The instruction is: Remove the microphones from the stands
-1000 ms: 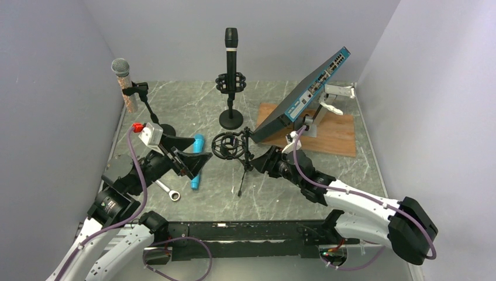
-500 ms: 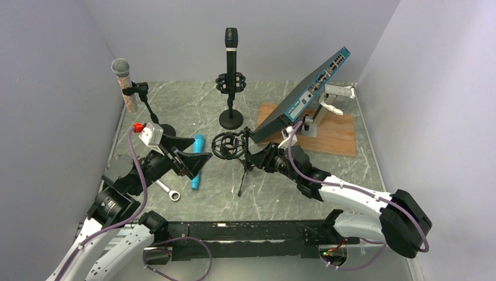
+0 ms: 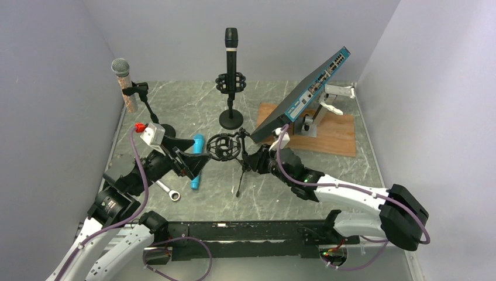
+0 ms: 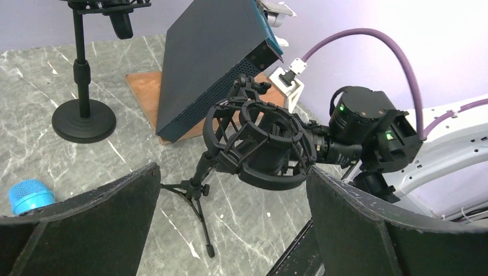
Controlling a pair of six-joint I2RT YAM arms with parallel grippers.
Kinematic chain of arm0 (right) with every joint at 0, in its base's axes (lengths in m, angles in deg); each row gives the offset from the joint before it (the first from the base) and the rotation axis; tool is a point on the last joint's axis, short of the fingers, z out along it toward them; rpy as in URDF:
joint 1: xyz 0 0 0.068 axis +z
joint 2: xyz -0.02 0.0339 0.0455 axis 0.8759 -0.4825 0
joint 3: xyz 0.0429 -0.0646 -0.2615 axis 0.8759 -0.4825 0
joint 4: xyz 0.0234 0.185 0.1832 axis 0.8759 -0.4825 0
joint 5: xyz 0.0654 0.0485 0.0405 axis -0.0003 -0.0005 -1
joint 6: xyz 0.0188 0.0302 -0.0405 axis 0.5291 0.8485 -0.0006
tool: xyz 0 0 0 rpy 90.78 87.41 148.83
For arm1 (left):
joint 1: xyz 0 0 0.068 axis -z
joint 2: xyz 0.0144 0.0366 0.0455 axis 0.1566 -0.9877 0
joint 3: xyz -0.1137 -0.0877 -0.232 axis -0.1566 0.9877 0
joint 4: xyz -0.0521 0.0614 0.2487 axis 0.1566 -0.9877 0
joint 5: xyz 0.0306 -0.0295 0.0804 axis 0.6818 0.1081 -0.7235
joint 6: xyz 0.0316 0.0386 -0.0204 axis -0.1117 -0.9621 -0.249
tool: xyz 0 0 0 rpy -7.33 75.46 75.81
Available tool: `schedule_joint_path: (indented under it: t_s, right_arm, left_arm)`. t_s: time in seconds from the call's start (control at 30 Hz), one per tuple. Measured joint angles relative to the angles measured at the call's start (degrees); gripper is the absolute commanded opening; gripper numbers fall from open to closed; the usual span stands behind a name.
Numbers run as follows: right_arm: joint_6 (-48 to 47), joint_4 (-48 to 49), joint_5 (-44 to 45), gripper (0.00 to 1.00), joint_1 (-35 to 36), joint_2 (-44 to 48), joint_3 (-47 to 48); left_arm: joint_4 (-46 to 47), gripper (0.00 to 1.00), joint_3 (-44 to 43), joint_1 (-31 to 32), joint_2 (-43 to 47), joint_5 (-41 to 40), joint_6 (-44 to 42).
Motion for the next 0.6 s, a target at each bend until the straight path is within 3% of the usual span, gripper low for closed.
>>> schedule_joint_path:
  t_s: [0.27, 0.53, 0.6]
  right_arm:
    - [-11.69, -5.68, 17.51, 0.0, 10.14, -2.45, 4.55]
    - [-22.56, -7.45, 28.04, 0.0, 15.13, -6.69, 8.15]
    - [-23.5, -8.09, 28.94, 0.21, 15.56, -6.99, 8.7]
  left_arm:
    - [-0.5, 0.99, 0.0, 0.0, 0.46, -2.27, 0.07]
    - [-0.72, 0.99, -0.48, 0.0, 0.79, -3.63, 0.07]
    - [-0.76, 0.99, -0.48, 0.0, 0.79, -3.96, 0.07]
